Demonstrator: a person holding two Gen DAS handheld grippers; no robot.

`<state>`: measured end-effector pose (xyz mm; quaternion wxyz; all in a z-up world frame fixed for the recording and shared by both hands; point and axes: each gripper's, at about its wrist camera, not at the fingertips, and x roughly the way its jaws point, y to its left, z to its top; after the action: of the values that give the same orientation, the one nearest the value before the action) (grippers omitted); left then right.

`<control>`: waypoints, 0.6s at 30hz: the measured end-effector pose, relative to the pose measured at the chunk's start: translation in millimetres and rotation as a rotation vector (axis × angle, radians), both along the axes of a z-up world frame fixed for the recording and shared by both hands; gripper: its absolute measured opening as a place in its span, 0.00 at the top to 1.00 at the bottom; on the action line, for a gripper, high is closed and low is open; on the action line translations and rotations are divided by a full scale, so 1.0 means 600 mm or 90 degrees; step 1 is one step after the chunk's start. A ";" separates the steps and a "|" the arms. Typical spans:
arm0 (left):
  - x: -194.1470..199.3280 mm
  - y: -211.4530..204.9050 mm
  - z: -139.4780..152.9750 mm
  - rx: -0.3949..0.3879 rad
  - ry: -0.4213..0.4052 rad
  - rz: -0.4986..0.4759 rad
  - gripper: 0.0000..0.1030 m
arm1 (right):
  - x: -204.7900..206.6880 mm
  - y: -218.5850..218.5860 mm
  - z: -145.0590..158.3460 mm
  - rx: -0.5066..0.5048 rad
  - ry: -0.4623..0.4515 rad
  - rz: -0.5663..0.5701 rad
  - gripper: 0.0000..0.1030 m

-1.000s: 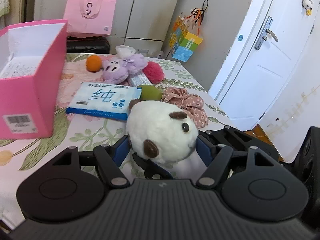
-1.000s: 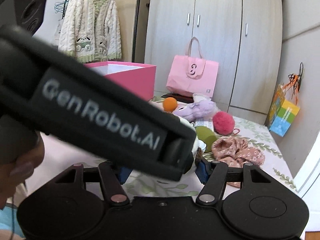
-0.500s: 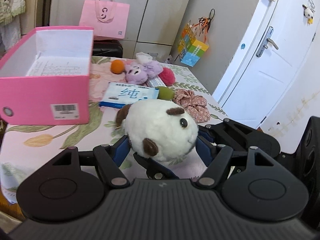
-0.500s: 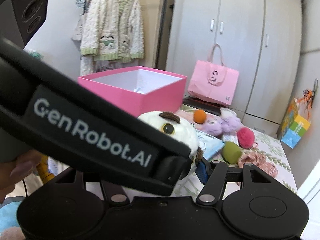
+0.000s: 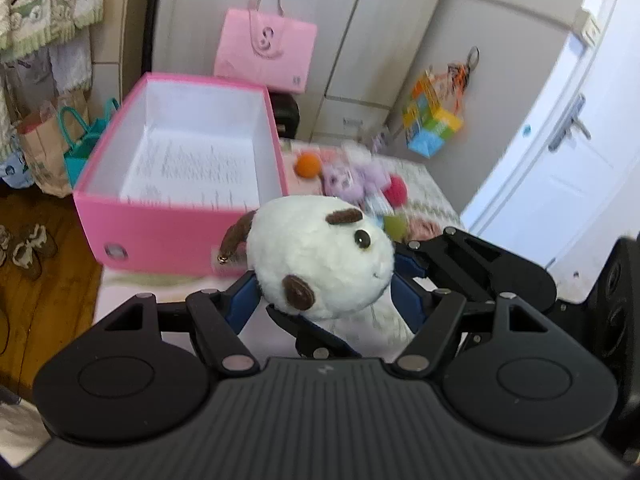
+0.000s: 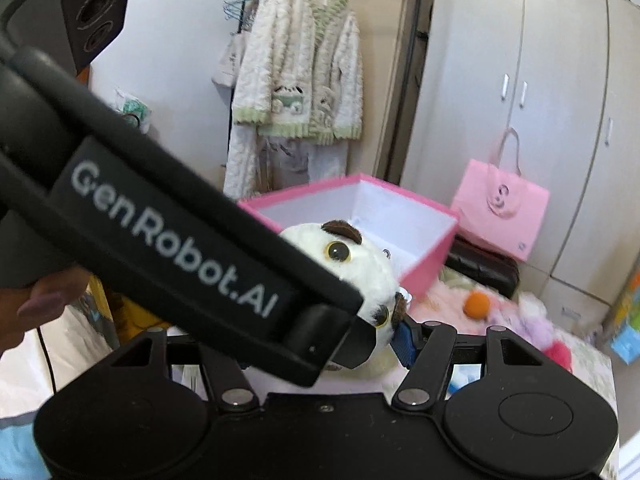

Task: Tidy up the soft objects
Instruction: 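Carry the plush toy with the left gripper into the pink box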

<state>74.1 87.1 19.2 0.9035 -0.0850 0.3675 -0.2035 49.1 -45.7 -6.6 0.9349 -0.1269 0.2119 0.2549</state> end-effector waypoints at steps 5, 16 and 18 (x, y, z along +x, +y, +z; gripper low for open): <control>0.054 0.008 0.036 0.007 -0.043 -0.004 0.31 | 0.044 0.021 0.021 0.008 -0.037 -0.013 0.34; 0.237 0.027 0.031 0.021 -0.065 0.020 0.31 | 0.210 0.012 0.013 0.048 -0.012 -0.001 0.34; 0.271 0.035 0.017 0.020 -0.054 0.032 0.31 | 0.249 0.032 0.005 0.044 0.005 0.005 0.34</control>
<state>236.7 108.0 29.5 0.9241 -0.0715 0.3301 -0.1786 198.3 -26.5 -3.6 0.9369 -0.0942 0.2060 0.2662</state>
